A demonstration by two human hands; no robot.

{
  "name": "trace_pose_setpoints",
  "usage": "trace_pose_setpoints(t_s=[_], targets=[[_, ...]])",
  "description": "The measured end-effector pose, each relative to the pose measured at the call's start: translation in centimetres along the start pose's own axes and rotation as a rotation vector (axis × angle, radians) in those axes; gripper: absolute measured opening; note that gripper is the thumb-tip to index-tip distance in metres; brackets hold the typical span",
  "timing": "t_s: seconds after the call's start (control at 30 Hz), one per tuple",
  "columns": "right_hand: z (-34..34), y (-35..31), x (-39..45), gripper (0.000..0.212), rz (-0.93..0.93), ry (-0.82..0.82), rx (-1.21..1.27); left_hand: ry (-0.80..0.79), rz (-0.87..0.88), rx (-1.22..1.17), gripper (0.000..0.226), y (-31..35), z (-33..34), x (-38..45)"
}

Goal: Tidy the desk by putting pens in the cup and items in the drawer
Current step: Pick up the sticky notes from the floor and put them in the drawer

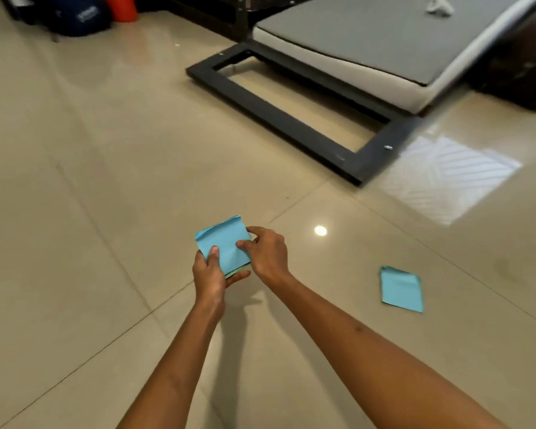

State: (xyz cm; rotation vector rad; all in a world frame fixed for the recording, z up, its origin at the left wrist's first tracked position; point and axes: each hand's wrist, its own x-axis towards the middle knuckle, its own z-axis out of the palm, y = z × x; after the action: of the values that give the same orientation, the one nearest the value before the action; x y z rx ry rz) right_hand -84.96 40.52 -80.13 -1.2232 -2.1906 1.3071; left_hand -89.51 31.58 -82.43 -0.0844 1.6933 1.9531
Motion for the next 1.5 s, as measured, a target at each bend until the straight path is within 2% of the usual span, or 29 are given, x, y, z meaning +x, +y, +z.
trace_pose_setpoints(t_s=[0.43, 0.6, 0.7, 0.8, 0.9, 1.0, 1.17, 1.3, 1.4, 1.5], targets=[[-17.2, 10.5, -4.1, 0.042, 0.236, 0.357, -0.003, -0.353, -0.094, 0.114, 0.020, -6.1, 15.7, -10.3], [-19.6, 13.5, -6.0, 0.035, 0.304, 0.497, 0.044, -0.435, -0.153, 0.151, 0.023, -8.3, 18.3, -12.6], [-19.3, 15.0, -5.5, 0.038, 0.326, 0.624, 0.038, -0.457, -0.135, 0.188, 0.021, -8.7, 18.8, -12.6], [-19.7, 16.7, -4.3, 0.044, 0.487, 0.710, -0.031, -0.449, -0.107, 0.199, 0.021, -8.3, 18.6, -11.7], [-20.4, 18.6, -3.6, 0.050, 0.670, 0.710, -0.070, -0.415, -0.084, 0.225, 0.023, -7.8, 17.8, -10.2], [-19.9, 20.0, -2.8, 0.061, 0.756, 0.657, -0.114, -0.413, -0.074, 0.259, 0.024, -7.9, 17.5, -9.2], [-18.3, 21.1, -1.8, 0.080, 0.777, 0.475, -0.329, -0.422, -0.086, 0.301, 0.020, -8.3, 17.5, -8.6], [-18.3, 21.6, -1.5, 0.086, 0.780, 0.428, -0.400, -0.433, -0.100, 0.317, 0.021, -8.4, 17.4, -8.2], [-18.6, 21.7, -1.0, 0.072, 0.789, 0.414, -0.269, -0.442, -0.096, 0.332, 0.022, -8.6, 17.0, -7.9], [-18.6, 22.1, -1.0, 0.030, 0.737, 0.471, -0.130, -0.438, -0.111, 0.352, 0.022, -8.8, 16.4, -7.7]])
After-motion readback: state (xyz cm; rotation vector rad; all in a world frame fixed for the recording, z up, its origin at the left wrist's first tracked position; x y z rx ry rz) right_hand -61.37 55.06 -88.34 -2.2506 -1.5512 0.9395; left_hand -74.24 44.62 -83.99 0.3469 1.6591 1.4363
